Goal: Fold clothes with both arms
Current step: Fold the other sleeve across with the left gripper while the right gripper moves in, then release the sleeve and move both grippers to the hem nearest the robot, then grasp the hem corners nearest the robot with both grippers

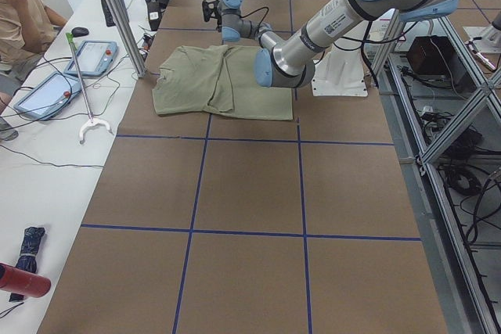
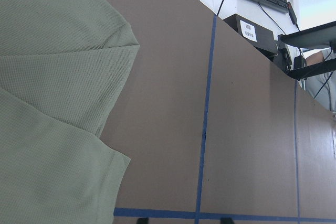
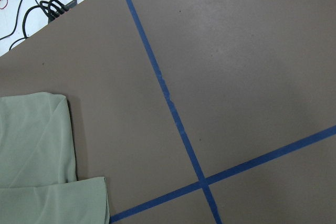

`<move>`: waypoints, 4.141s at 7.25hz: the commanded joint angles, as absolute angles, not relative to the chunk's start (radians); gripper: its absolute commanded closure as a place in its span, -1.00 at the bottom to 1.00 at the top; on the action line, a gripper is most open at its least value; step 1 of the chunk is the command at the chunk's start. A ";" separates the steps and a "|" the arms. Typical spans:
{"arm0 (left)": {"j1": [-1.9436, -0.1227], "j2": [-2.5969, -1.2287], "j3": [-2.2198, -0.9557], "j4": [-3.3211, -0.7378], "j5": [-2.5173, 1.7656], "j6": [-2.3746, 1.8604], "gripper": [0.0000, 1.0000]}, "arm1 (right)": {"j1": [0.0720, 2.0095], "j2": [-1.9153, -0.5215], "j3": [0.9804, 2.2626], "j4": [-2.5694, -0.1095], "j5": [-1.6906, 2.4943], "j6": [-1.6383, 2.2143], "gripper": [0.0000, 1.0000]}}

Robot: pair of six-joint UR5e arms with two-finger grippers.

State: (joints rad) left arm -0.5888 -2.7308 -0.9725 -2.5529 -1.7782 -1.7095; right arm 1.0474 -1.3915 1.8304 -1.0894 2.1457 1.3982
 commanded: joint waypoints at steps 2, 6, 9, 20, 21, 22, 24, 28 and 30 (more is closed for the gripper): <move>-0.644 -2.478 -1.321 -2.416 -1.906 -1.656 -0.72 | 0.684 -1.387 1.946 -1.098 1.840 1.750 -1.00; -0.721 -2.240 -1.516 -2.398 -1.991 -1.539 -0.71 | 0.249 -1.404 2.011 -1.185 1.487 2.075 -0.98; -0.721 -2.223 -1.520 -2.401 -1.988 -1.542 -0.72 | 0.128 -1.426 2.028 -1.269 1.402 2.193 -0.85; -0.722 -2.221 -1.558 -2.392 -1.991 -1.565 -0.74 | 0.117 -1.486 2.046 -1.269 1.434 2.194 1.00; -0.715 -2.115 -1.678 -2.288 -1.982 -1.633 -0.74 | 0.118 -1.488 2.065 -1.269 1.436 2.192 1.00; -0.704 -2.053 -1.792 -2.187 -1.961 -1.637 -0.74 | 0.121 -1.502 2.101 -1.269 1.465 2.192 1.00; -0.524 -2.005 -1.918 -1.936 -1.760 -1.644 -0.72 | 0.123 -1.523 2.123 -1.269 1.471 2.192 1.00; -0.325 -1.764 -2.043 -1.806 -1.615 -1.647 -0.71 | 0.123 -1.523 2.115 -1.269 1.471 2.186 1.00; -0.318 -1.722 -2.045 -1.766 -1.626 -1.707 -0.70 | 0.121 -1.526 2.117 -1.269 1.470 2.186 1.00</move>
State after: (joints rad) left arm -0.3262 -1.7589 -2.0427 -1.7802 -1.6220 -1.6683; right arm 0.1225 -1.5252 2.1161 -1.2686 1.4700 2.1862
